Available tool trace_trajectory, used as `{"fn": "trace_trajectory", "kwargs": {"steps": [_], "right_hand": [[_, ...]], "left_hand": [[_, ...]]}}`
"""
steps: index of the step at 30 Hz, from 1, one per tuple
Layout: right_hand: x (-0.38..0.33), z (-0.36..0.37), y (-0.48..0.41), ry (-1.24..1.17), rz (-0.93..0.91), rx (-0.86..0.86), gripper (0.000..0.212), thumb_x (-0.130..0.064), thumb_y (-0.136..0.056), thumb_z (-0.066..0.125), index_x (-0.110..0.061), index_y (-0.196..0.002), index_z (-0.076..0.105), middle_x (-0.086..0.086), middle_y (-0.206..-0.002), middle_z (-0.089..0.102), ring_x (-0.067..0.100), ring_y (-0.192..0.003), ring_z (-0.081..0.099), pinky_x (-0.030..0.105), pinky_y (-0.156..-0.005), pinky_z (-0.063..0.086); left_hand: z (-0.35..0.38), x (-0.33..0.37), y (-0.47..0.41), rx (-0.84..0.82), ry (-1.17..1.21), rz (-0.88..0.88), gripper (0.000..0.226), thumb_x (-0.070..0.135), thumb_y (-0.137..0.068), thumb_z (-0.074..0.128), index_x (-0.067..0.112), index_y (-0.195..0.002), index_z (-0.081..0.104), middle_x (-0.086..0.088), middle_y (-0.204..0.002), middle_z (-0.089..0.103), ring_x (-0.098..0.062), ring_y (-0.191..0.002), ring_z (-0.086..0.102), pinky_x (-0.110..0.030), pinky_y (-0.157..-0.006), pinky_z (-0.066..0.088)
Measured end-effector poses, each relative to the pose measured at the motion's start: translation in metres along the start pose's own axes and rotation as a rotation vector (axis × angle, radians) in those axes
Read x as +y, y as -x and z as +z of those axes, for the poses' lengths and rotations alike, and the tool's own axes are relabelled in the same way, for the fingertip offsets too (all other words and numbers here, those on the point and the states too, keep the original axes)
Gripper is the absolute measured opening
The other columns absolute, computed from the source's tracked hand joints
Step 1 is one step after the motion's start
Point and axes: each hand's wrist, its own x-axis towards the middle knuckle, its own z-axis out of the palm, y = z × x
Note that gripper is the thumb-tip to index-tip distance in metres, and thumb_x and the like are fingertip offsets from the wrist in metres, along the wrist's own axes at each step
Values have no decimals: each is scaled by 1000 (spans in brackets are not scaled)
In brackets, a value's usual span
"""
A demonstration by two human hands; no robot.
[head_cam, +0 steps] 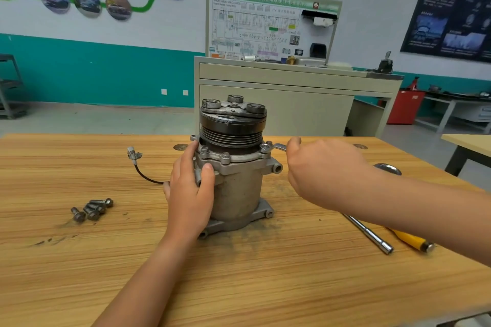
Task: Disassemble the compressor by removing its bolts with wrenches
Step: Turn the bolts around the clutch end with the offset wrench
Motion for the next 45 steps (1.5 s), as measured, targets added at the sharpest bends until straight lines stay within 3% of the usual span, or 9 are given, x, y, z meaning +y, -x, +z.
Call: {"fn": "trace_trajectory", "kwargs": {"steps": [7,12,15,19,22,26,33,38,45], "right_hand": [[44,30,-32,62,-141,7,20,-2,-90,40,-9,-109,41,-3,-63,33,16,-53,39,27,-47,31],[32,54,-75,-182,-160,309,28,9,-83,51,2,-109,53,15,-91,61,30,-82,60,35,-66,50],[23,61,-87,-352,-187,507,25,19,-70,58,11,-93,63,23,-81,66,34,-71,65,41,-59,55],[24,68,-69,-627,19,571,14,1,-89,53,8,-99,60,20,-77,64,34,-66,63,41,-53,50],[30,73,-34,-794,145,605,20,-9,-95,45,5,-104,56,3,-57,49,22,-43,45,33,-42,37],[25,74,5,-667,41,418,30,-17,-94,46,-8,-123,53,6,-63,58,26,-51,52,33,-46,39],[20,56,5,-557,102,212,39,-27,-99,32,-27,-138,32,5,-79,62,27,-71,57,34,-60,47],[10,14,4,-202,100,62,40,-3,-93,37,-13,-131,34,0,-59,35,15,-49,33,26,-40,26],[3,-12,7,10,-12,-99,37,4,-90,38,2,-127,40,0,-61,27,16,-45,25,26,-37,22]], "left_hand": [[0,-2,-2,5,-28,19,50,39,-85,33,39,-135,30,21,-129,34,3,-122,29,-54,-112,20],[-3,-8,-5,20,-187,66,56,42,-85,30,28,-140,36,14,-134,40,-4,-128,32,-56,-114,9],[-3,-8,-5,25,-198,85,62,51,-83,25,29,-140,36,17,-131,38,1,-124,30,-57,-113,10],[-2,-9,-5,25,-193,91,62,51,-83,24,30,-140,34,22,-127,34,5,-121,26,-59,-112,13],[-1,-10,-5,29,-188,85,56,42,-86,28,28,-140,35,23,-127,33,6,-120,26,-60,-111,13],[-2,-9,-6,23,-192,88,55,40,-87,30,27,-140,36,21,-127,35,0,-124,30,-59,-111,13],[-2,-9,-5,24,-189,90,56,40,-86,29,25,-140,36,17,-129,37,-8,-129,33,-60,-110,14],[-1,-10,-5,28,-177,88,56,40,-86,29,25,-140,36,14,-131,40,-9,-128,34,-59,-110,16],[-2,-3,-2,17,-98,81,57,37,-86,32,23,-141,36,16,-126,36,-4,-124,33,-55,-110,21]]}}
